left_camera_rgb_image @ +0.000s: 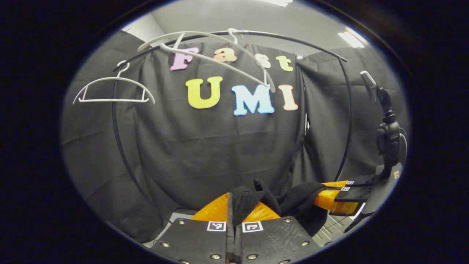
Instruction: Grasp the clothes on the hanger with both hands and then place them into the laundry hamper below.
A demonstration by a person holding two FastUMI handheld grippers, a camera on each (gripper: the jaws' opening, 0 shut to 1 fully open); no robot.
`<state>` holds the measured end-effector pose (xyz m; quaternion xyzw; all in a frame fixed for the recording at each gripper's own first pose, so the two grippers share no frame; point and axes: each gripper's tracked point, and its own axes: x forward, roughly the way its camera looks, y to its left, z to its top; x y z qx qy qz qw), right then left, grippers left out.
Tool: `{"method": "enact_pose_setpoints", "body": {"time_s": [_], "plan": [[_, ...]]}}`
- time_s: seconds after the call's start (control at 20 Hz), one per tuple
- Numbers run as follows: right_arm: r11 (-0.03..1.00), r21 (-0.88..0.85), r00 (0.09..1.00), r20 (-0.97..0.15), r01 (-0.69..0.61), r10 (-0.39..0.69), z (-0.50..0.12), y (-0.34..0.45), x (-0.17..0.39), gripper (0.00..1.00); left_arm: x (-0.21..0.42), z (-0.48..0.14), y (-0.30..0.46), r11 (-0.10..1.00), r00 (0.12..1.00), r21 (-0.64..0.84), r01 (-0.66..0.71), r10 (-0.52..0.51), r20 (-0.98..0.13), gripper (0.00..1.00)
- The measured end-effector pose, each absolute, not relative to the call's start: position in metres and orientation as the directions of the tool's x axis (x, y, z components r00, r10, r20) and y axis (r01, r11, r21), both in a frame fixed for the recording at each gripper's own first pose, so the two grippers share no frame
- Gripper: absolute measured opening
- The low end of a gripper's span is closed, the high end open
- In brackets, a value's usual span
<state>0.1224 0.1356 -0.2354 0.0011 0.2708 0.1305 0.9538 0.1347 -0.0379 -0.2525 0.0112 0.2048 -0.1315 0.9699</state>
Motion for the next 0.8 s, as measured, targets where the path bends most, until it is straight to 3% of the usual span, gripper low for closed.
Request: {"method": "enact_pose_setpoints", "body": {"time_s": [0.55, 0.8], "plan": [[0.975, 0.054, 0.689, -0.699, -0.218, 0.192, -0.341, 0.128, 0.084, 0.03, 0.099, -0.386, -0.025, 0.974, 0.756, 0.017, 0.225, -0.164, -0.634, 0.01], [0.978, 0.058, 0.622, -0.764, -0.198, 0.171, -0.376, 0.131, 0.07, 0.1, 0.081, -0.446, -0.017, 0.976, 0.665, 0.026, 0.215, -0.127, -0.736, 0.03]]}}
